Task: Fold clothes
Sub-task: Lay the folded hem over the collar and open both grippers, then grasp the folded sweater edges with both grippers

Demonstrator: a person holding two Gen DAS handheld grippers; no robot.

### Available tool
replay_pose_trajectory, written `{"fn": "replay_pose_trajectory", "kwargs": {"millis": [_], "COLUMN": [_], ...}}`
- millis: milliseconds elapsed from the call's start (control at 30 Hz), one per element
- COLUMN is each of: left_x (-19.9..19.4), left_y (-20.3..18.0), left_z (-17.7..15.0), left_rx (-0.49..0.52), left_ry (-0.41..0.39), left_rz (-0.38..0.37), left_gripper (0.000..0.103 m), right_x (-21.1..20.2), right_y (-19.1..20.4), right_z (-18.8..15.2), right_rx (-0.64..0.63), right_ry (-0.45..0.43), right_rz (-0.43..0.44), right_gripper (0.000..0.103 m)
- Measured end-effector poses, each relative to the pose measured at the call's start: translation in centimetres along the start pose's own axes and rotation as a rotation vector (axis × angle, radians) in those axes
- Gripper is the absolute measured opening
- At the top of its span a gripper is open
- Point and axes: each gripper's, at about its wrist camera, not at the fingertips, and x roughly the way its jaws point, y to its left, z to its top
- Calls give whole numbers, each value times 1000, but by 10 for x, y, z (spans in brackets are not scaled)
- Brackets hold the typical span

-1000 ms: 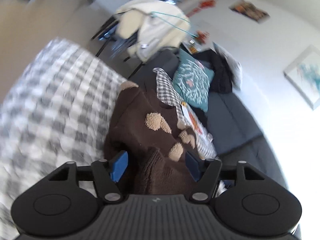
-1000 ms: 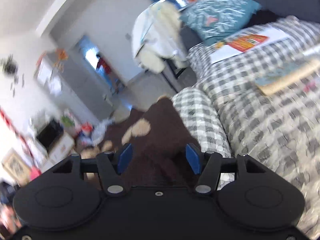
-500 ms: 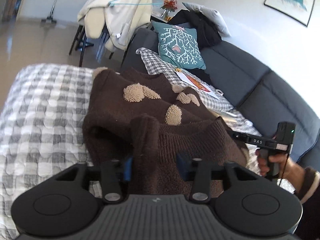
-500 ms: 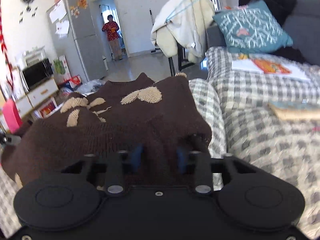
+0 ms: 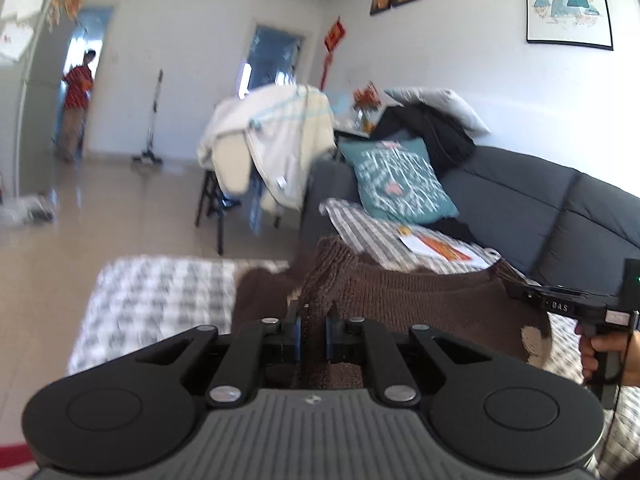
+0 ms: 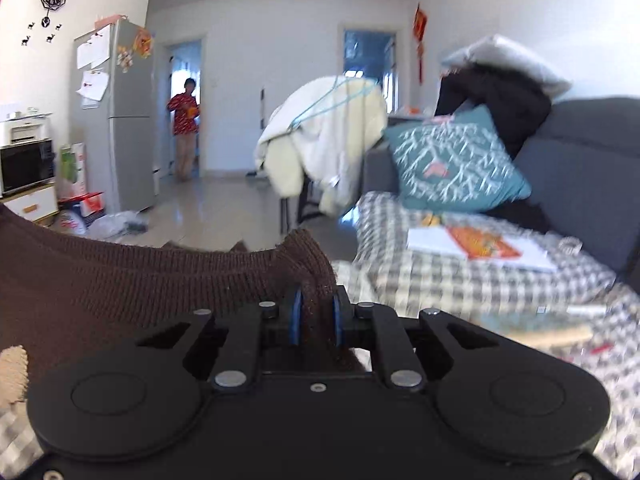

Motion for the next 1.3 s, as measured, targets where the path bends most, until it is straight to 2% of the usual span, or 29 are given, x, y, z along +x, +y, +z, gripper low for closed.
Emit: {"fn": "replay_pose_trajectory", "kwargs": {"millis": [233, 467, 667, 767, 800, 867, 933, 967, 1067, 1133, 1167, 1200, 1300], "left_x": [57, 143, 186, 200, 209, 224, 229, 232, 228, 223, 213, 203, 178], "left_y": [9, 36, 50, 54, 55, 57, 58, 59, 62, 62, 63, 64, 61], "left_z": [31, 42, 34, 30, 27, 20, 18, 18, 27, 32, 37, 41, 47], "left_rx": [10, -40, -17, -3, 9, 37, 52, 58, 46, 25, -12, -50, -118], "left_ry": [-7, 46, 108, 153, 189, 254, 275, 288, 325, 328, 330, 332, 348], "left_rz": [89, 187, 258, 275, 283, 297, 306, 310, 332, 335, 328, 321, 287], "left_gripper": [9, 9, 9, 9, 10, 10, 11, 14, 35, 50, 62, 70, 77], "right_x": [63, 130, 181, 202, 211, 222, 225, 222, 207, 196, 188, 180, 160], "right_y": [-1, 11, 25, 26, 27, 30, 35, 36, 35, 30, 25, 21, 17], "right_z": [24, 37, 28, 18, 13, 9, 11, 12, 19, 24, 30, 32, 39], "right_rx": [-25, -108, -170, -176, -189, -214, -236, -236, -206, -163, -125, -93, -36], "right_ry": [-18, 10, 104, 194, 248, 321, 348, 342, 332, 330, 335, 339, 351], "right_rz": [-58, -109, -141, -149, -146, -144, -154, -159, -197, -199, -191, -188, -189], "right_gripper": [16, 16, 16, 16, 17, 21, 26, 37, 59, 63, 66, 67, 71]}}
